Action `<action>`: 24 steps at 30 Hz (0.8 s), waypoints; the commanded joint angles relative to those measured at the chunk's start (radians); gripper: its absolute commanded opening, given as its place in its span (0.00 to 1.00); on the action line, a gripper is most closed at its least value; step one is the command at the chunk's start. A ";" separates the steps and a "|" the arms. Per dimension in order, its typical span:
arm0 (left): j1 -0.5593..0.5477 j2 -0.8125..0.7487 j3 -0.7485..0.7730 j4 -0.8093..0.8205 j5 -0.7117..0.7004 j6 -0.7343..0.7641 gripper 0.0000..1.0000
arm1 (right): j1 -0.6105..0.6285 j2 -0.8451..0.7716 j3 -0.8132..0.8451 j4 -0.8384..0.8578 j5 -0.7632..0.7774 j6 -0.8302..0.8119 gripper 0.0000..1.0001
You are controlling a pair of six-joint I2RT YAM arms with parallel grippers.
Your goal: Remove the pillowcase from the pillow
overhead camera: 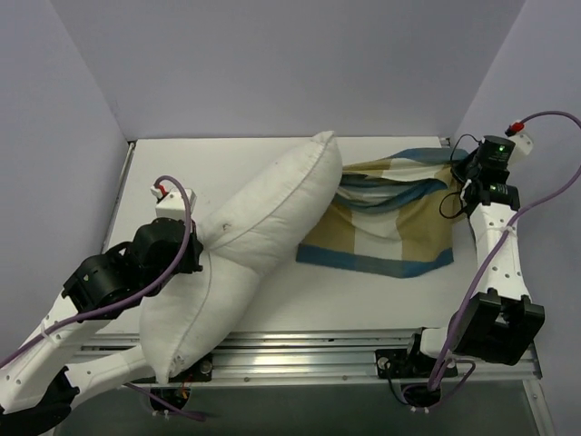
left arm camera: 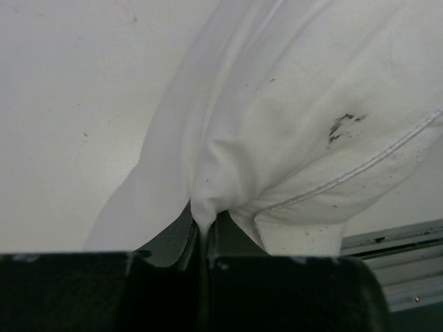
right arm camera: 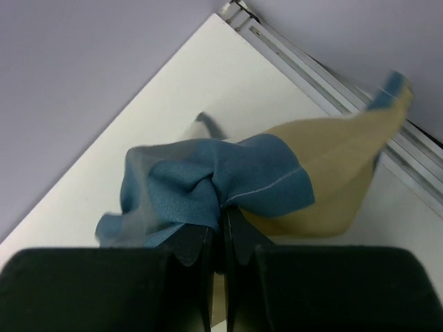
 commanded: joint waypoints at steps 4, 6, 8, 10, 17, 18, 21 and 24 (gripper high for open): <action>0.082 0.105 0.183 0.012 -0.247 0.064 0.02 | 0.003 -0.013 0.178 -0.008 -0.055 0.001 0.00; 0.141 0.160 0.235 0.061 -0.221 0.124 0.02 | 0.005 -0.011 0.230 -0.021 -0.094 -0.002 0.00; 0.194 0.203 0.266 0.099 -0.186 0.170 0.02 | 0.003 -0.007 0.284 -0.043 -0.063 -0.012 0.00; 0.275 0.233 0.268 0.177 -0.151 0.219 0.02 | 0.003 -0.008 0.302 -0.044 -0.077 -0.022 0.00; 0.379 0.420 0.268 0.348 -0.005 0.259 0.02 | 0.016 -0.030 0.278 -0.014 -0.193 -0.019 0.00; 0.381 0.433 0.260 0.384 0.007 0.257 0.02 | 0.020 -0.031 0.257 -0.008 -0.214 -0.016 0.00; 0.382 0.461 0.227 0.464 0.061 0.250 0.04 | 0.051 -0.042 0.206 0.012 -0.264 0.007 0.00; 0.382 0.477 0.161 0.504 0.099 0.209 0.10 | 0.146 -0.068 0.122 0.023 -0.264 0.021 0.00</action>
